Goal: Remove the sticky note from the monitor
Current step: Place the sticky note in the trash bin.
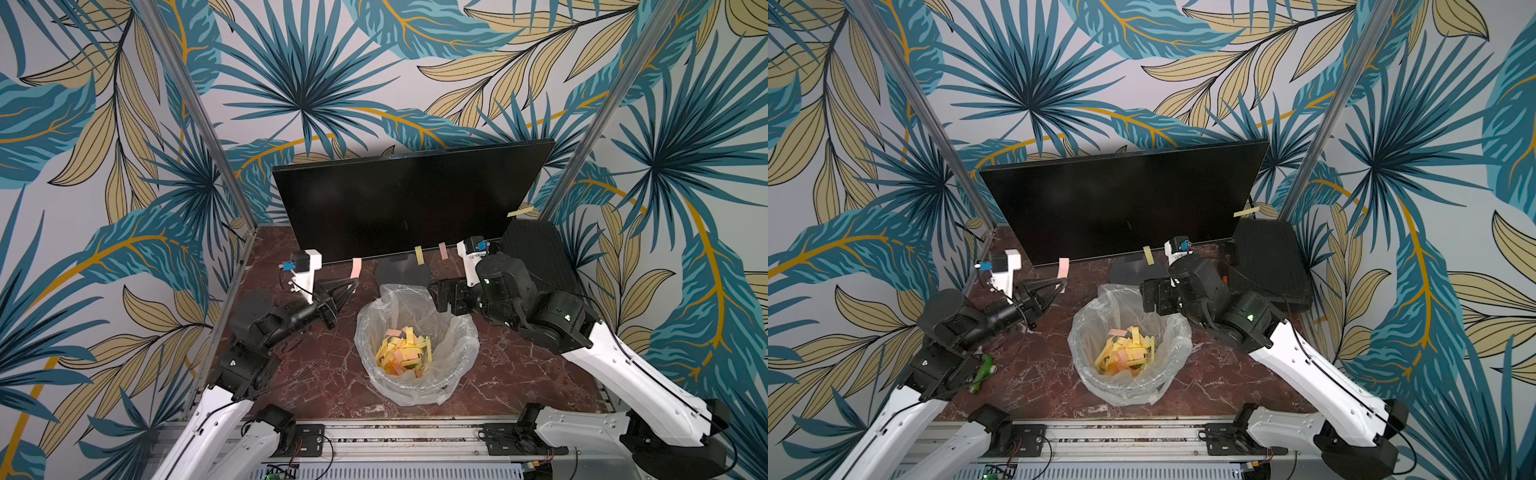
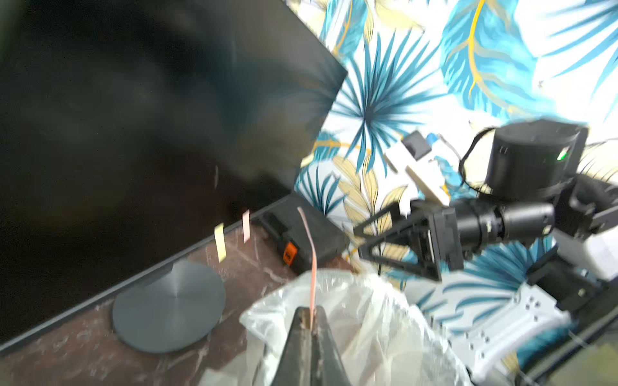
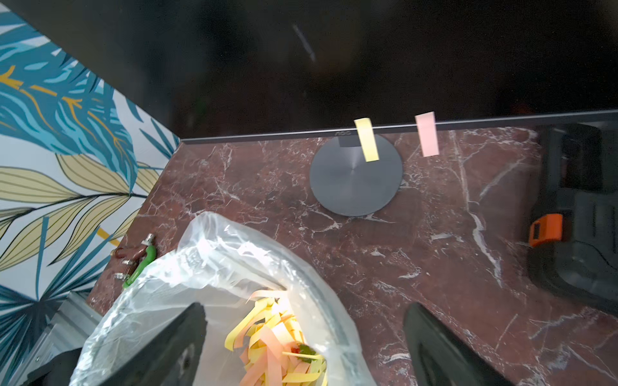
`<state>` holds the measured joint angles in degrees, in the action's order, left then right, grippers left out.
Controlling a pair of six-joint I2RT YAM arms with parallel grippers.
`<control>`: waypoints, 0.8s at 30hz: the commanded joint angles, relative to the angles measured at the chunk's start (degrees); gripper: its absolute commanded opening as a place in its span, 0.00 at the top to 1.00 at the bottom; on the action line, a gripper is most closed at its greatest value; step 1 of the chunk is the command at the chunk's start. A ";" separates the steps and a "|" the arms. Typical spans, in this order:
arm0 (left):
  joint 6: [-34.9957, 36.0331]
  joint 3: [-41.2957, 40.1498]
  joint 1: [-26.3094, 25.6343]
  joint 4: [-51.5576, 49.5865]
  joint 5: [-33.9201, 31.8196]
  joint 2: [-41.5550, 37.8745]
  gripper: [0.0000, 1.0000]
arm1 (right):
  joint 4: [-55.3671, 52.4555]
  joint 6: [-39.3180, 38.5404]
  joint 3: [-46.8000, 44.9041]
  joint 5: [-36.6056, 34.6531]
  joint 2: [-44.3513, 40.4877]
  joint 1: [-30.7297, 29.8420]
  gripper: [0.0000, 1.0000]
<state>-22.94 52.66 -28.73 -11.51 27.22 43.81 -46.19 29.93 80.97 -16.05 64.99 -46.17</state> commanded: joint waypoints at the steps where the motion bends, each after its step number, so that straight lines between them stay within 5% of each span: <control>1: 7.36 7.61 -10.35 -19.51 -12.17 7.00 1.00 | 0.24 1.47 -2.18 0.91 -2.24 3.10 0.05; 6: 10.06 17.15 -23.36 -24.77 -22.58 17.96 1.00 | -0.26 3.01 -4.90 3.27 -5.41 6.38 0.04; 14: 14.33 29.17 -35.19 -39.76 -40.32 29.85 0.98 | 1.19 5.92 -8.09 7.38 -10.11 15.06 0.04; 19: 14.68 31.21 -37.24 -42.05 -43.14 31.41 0.78 | 4.00 7.58 -8.10 11.33 -10.81 23.01 0.03; 24: 14.89 32.27 -37.51 -42.77 -44.40 31.51 0.47 | 7.37 10.34 -8.41 15.37 -10.52 30.74 0.03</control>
<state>-8.56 82.89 -65.98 -52.36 -14.24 75.53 -42.48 37.69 73.69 -4.27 54.65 -18.41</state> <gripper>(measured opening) 0.468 0.968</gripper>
